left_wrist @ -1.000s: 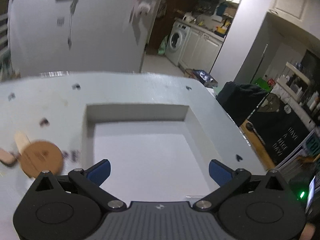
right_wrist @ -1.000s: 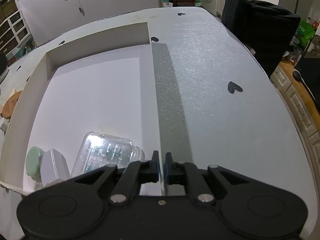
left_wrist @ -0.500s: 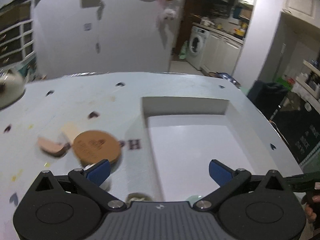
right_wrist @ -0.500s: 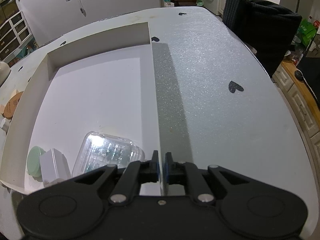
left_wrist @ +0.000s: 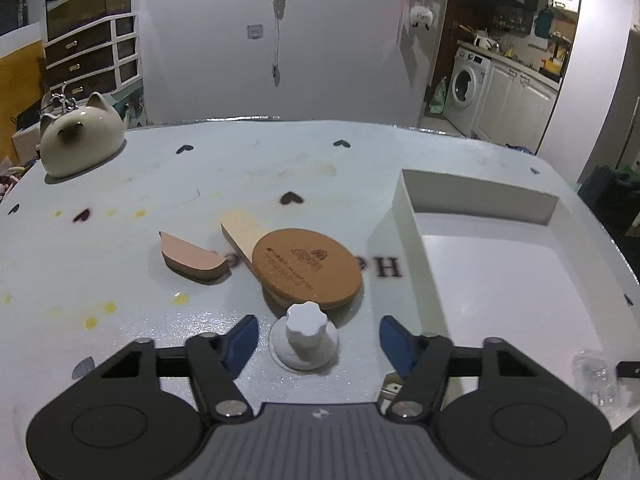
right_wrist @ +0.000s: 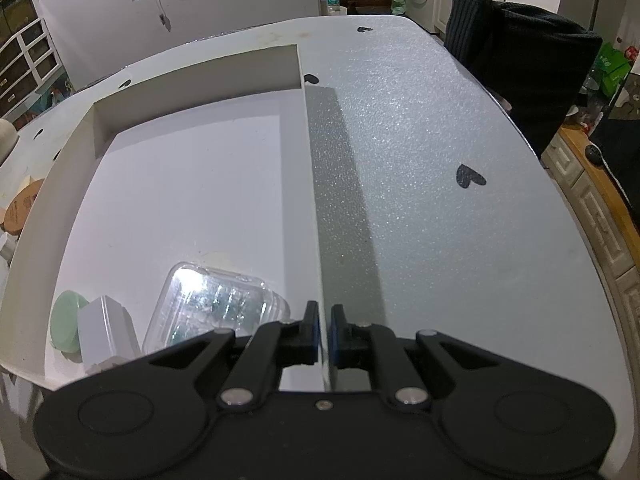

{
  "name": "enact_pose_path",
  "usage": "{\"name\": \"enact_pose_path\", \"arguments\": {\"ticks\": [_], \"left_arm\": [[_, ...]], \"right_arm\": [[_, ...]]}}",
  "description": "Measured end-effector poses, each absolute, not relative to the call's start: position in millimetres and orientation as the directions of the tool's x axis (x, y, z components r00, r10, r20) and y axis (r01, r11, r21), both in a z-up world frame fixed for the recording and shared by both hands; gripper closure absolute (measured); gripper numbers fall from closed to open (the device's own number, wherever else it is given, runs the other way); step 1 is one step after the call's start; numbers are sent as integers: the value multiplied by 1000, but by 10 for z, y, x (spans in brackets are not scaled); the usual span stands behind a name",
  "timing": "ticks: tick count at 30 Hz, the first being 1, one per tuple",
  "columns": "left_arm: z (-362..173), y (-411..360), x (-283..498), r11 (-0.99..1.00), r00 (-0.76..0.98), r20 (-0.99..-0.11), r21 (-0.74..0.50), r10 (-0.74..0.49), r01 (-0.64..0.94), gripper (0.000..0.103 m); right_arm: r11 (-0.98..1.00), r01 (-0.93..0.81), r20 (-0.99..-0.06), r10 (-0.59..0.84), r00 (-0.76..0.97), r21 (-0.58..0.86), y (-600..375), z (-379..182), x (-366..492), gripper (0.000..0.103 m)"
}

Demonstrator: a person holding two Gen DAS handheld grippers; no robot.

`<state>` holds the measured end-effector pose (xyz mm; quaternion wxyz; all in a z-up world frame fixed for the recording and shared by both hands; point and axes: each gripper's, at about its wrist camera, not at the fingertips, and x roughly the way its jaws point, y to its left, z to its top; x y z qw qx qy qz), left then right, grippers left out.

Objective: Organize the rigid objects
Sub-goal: 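Move the left tool to the white suction-cup knob and grasp it, then carry the white knob into the tray beside the clear case and release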

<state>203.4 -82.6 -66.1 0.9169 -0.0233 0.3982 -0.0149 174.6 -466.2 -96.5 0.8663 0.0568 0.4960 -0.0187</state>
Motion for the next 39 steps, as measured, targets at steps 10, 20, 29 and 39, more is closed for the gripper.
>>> {"name": "enact_pose_path", "arguments": {"ticks": [10,20,29,39], "left_arm": [[-907,-851,2323,1000,646,-763,0,-12,18,64],[-934,-823,2295,1000,633,-774,-11,-13,7,73],[-809,-706,2045,997,635,-773,-49,1,-62,73],[-305,-951,2035,992,725,-680,-121,-112,39,73]], "right_arm": [[993,88,-862,19,506,73,-4648,-966,1753,96],[994,86,-862,19,506,72,-4644,-965,1752,97],[996,78,-864,-2,503,43,-4594,-960,1760,98],[993,99,-857,2,516,62,-4615,-970,1738,98]]}}
